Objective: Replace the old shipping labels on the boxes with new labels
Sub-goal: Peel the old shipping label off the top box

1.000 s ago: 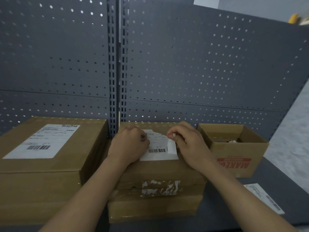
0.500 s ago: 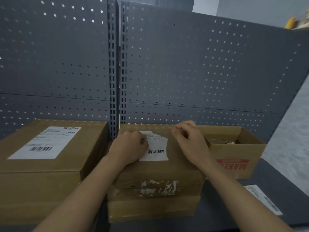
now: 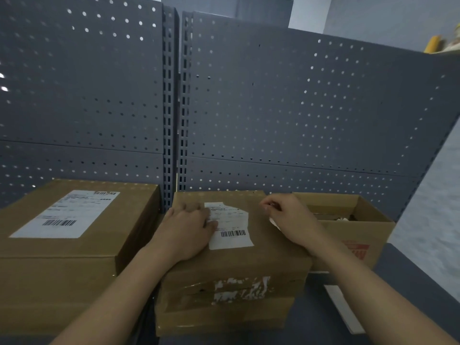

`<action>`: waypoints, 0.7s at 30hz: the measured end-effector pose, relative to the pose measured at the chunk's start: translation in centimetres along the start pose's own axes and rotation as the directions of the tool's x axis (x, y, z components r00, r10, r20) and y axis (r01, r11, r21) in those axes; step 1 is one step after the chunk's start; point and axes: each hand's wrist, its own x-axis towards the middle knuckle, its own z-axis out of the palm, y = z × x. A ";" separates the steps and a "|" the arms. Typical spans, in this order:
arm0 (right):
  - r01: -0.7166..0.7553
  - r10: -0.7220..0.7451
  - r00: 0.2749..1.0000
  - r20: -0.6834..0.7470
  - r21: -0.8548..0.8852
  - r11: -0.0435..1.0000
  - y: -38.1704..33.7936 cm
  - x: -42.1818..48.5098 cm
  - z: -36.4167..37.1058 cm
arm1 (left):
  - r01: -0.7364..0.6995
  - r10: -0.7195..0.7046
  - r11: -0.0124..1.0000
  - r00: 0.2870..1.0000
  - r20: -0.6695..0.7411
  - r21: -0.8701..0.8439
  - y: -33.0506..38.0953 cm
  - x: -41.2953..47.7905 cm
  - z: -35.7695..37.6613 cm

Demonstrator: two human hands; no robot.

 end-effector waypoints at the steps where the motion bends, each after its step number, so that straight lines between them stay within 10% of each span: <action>1: -0.008 0.009 0.999 0.033 -0.027 1.000 0.0 0.3 0.1 | 0.005 -0.005 1.000 1.000 -0.015 -0.001 0.1 -0.1 0.2; 21: 0.147 -0.110 0.989 0.102 -0.540 0.829 -3.2 1.3 3.3 | 0.067 -0.073 0.996 0.992 -0.106 -0.058 1.3 -1.6 -0.5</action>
